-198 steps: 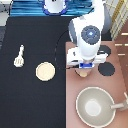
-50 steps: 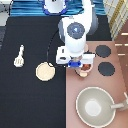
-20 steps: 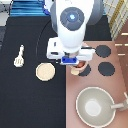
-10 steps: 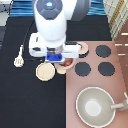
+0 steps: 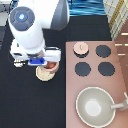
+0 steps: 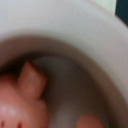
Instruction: Take the lid off the pot, put the pot on the plate, and use the tool to push the pot to the front of the table.
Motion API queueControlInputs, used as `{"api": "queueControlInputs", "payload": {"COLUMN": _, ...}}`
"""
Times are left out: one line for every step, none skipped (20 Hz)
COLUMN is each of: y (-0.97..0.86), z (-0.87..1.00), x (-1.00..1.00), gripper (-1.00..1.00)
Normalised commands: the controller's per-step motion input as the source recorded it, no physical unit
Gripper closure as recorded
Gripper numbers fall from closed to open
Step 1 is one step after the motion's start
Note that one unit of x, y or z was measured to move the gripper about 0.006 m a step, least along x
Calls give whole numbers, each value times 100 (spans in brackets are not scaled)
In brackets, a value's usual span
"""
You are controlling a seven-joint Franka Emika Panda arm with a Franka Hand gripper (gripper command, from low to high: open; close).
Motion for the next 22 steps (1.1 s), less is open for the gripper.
{"api": "queueControlInputs", "payload": {"y": -41, "z": -87, "x": -87, "gripper": 100}}
{"api": "queueControlInputs", "payload": {"y": -35, "z": -86, "x": -87, "gripper": 100}}
{"api": "queueControlInputs", "payload": {"y": -21, "z": -84, "x": -88, "gripper": 100}}
{"api": "queueControlInputs", "payload": {"y": -9, "z": -83, "x": -79, "gripper": 100}}
{"api": "queueControlInputs", "payload": {"y": -3, "z": -83, "x": -73, "gripper": 100}}
{"api": "queueControlInputs", "payload": {"y": 0, "z": -83, "x": -49, "gripper": 100}}
{"api": "queueControlInputs", "payload": {"y": 0, "z": -73, "x": -24, "gripper": 100}}
{"api": "queueControlInputs", "payload": {"y": 0, "z": -73, "x": -17, "gripper": 100}}
{"api": "queueControlInputs", "payload": {"y": -3, "z": -71, "x": -12, "gripper": 100}}
{"api": "queueControlInputs", "payload": {"y": -14, "z": -56, "x": 0, "gripper": 100}}
{"api": "queueControlInputs", "payload": {"y": -20, "z": -49, "x": 0, "gripper": 100}}
{"api": "queueControlInputs", "payload": {"y": -20, "z": -50, "x": 0, "gripper": 100}}
{"api": "queueControlInputs", "payload": {"y": -19, "z": -37, "x": 1, "gripper": 100}}
{"api": "queueControlInputs", "payload": {"y": -21, "z": -32, "x": 2, "gripper": 100}}
{"api": "queueControlInputs", "payload": {"y": -26, "z": -24, "x": 7, "gripper": 100}}
{"api": "queueControlInputs", "payload": {"y": -30, "z": -17, "x": 15, "gripper": 100}}
{"api": "queueControlInputs", "payload": {"y": -34, "z": -20, "x": 15, "gripper": 100}}
{"api": "queueControlInputs", "payload": {"y": -37, "z": -25, "x": 8, "gripper": 100}}
{"api": "queueControlInputs", "payload": {"y": -32, "z": -21, "x": 7, "gripper": 100}}
{"api": "queueControlInputs", "payload": {"y": -30, "z": -18, "x": 3, "gripper": 100}}
{"api": "queueControlInputs", "payload": {"y": -28, "z": -6, "x": 8, "gripper": 100}}
{"api": "queueControlInputs", "payload": {"y": -29, "z": 0, "x": 10, "gripper": 100}}
